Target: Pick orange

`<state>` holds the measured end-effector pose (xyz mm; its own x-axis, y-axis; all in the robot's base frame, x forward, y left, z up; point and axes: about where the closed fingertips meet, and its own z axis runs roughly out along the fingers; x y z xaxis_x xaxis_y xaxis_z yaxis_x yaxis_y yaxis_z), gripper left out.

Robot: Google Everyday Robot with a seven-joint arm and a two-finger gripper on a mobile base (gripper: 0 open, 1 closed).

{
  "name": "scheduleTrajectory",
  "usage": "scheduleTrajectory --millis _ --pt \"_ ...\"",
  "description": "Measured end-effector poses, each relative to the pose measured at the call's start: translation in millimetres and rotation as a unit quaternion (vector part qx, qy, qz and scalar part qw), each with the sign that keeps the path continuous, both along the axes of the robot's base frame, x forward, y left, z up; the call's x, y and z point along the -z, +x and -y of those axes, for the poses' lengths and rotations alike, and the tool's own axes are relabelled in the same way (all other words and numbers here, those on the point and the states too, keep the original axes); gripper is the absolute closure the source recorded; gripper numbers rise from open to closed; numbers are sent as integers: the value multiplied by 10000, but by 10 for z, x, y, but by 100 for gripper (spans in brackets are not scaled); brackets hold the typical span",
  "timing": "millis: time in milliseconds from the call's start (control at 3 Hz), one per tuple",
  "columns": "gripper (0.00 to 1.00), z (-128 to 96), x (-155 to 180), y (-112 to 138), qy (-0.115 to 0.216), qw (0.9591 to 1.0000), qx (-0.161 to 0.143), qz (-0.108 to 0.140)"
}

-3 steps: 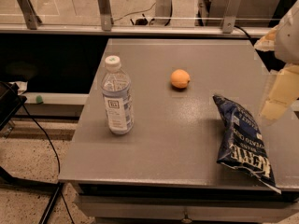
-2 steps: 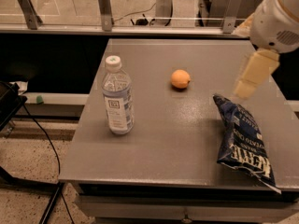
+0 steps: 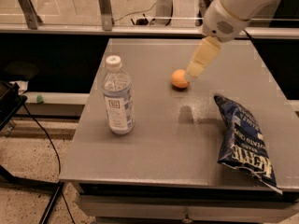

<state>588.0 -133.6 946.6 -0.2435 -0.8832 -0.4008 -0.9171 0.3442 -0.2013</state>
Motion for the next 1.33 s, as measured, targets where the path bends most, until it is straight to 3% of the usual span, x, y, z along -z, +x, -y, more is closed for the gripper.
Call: scheduleTrajectory --millis 333,1000,1333 --pt "0 -123 38 56 49 9999 62 -96" --pt "0 -292 256 -79 32 9990 -403 -209" --pt "0 -353 573 -105 -112 9986 -417 -291"
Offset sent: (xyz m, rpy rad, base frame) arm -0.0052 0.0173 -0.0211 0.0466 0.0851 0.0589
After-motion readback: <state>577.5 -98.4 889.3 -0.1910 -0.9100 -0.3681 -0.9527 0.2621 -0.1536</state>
